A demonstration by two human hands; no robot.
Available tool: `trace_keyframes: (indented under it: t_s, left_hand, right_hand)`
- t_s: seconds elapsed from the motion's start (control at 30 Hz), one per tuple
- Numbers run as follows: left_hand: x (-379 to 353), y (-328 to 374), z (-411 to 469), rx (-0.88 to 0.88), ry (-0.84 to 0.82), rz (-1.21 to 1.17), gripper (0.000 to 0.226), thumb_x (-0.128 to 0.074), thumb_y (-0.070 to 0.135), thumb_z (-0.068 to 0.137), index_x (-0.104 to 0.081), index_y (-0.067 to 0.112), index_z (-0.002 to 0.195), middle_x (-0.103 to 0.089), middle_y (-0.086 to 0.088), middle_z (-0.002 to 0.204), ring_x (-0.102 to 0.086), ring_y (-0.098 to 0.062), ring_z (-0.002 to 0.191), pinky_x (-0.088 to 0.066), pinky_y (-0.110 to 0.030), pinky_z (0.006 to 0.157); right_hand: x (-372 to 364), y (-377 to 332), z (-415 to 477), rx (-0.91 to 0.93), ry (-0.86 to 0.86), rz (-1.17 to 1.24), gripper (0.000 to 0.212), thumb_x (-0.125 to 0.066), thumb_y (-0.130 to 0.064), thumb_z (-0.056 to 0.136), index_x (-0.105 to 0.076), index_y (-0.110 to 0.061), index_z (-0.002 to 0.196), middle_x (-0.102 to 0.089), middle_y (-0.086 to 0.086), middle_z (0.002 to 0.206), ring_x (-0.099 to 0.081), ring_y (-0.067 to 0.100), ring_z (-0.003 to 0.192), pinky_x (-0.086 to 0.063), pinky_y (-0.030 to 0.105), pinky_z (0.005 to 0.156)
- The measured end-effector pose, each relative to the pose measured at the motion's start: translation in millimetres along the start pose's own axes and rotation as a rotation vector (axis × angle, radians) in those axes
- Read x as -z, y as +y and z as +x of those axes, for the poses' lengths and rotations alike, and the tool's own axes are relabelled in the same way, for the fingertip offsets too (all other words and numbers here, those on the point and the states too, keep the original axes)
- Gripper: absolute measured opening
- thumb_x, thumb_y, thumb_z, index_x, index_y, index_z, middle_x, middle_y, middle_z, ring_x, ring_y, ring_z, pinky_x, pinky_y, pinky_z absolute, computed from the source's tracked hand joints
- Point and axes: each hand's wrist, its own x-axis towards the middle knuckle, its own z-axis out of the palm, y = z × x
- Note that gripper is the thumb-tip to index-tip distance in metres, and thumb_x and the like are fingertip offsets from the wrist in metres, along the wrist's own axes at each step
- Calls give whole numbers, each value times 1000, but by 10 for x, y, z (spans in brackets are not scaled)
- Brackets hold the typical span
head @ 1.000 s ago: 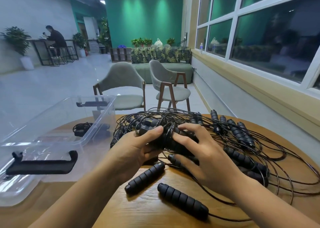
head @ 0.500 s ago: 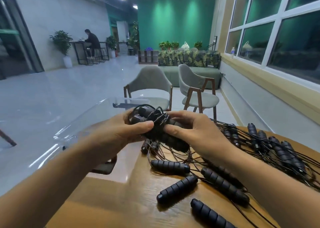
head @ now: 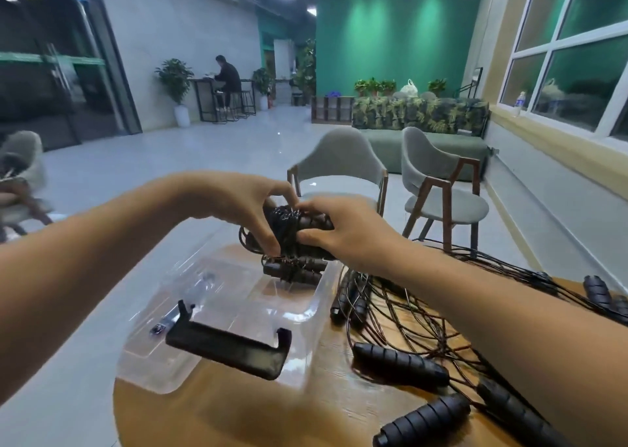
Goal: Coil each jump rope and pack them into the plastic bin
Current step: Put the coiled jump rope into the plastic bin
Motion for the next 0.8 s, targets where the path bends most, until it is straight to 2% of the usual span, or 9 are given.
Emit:
trace_keyframes:
  t_s: [0.17, 0.23, 0.3, 0.43, 0.5, 0.57, 0.63, 0.7, 0.8]
  left_hand:
    - [17, -219, 446, 72, -44, 117, 63, -97, 21, 66, -62, 35, 117, -77, 3, 105, -72, -17, 105, -56, -37, 99]
    - [-23, -316, 601, 87, -101, 143, 61, -96, 23, 67, -65, 36, 118, -77, 6, 106, -70, -15, 108, -54, -31, 99]
    - [-82, -377, 730, 122, -196, 191, 58, -94, 24, 68, -66, 34, 117, -76, 4, 108, -69, -18, 110, -53, -32, 99]
    - [-312, -476, 973, 228, -338, 423, 64, -92, 33, 70, -59, 35, 125, -63, 2, 122, -60, -22, 115, -49, -32, 87]
    - [-496, -517, 1064, 224, -357, 488, 69, -93, 33, 66, -58, 30, 126, -57, -1, 127, -59, -23, 114, -52, -33, 87]
    - [-660, -571, 1159, 173, -336, 555, 64, -96, 36, 56, -67, 27, 112, -62, -2, 122, -62, -22, 108, -57, -35, 89]
    - [-758, -609, 1215, 139, -340, 626, 50, -95, 45, 51, -70, 32, 92, -69, 2, 109, -64, -20, 103, -57, -37, 90]
    - [-787, -638, 1258, 123, -310, 686, 44, -94, 50, 54, -62, 36, 81, -64, 5, 111, -60, -20, 105, -52, -33, 89]
    - [-760, -611, 1254, 29, -225, 716, 58, -98, 39, 63, -41, 36, 73, -45, 10, 105, -46, -17, 103, -35, -26, 82]
  right_hand:
    - [-180, 151, 352, -84, -77, -114, 41, -78, -39, 97, -72, -23, 135, -76, 2, 117, -68, 21, 108, -57, 46, 97]
    - [-182, 194, 451, -117, -120, -143, 46, -79, -46, 94, -73, -22, 133, -77, 2, 117, -69, 20, 107, -58, 45, 96]
    - [-198, 247, 505, -159, -163, -141, 51, -77, -52, 94, -72, -21, 134, -78, 1, 119, -71, 18, 106, -60, 42, 96]
    - [-298, 342, 534, -181, -171, -187, 48, -70, -52, 100, -71, -18, 135, -77, 1, 124, -70, 18, 110, -57, 38, 98]
    - [-361, 355, 529, -178, -166, -202, 45, -66, -49, 103, -70, -18, 136, -76, 0, 125, -70, 18, 110, -57, 39, 97]
    - [-425, 383, 528, -196, -146, -206, 44, -62, -50, 104, -67, -23, 138, -76, -3, 123, -70, 18, 108, -58, 43, 97]
    - [-462, 410, 515, -201, -126, -227, 41, -59, -50, 104, -66, -26, 137, -77, -7, 120, -69, 18, 107, -58, 44, 96]
    - [-471, 424, 508, -207, -121, -236, 39, -58, -48, 104, -66, -28, 136, -76, -9, 118, -68, 18, 108, -57, 43, 96]
    - [-461, 426, 501, -213, -119, -245, 35, -57, -45, 103, -67, -28, 132, -76, -10, 117, -67, 17, 108, -57, 42, 95]
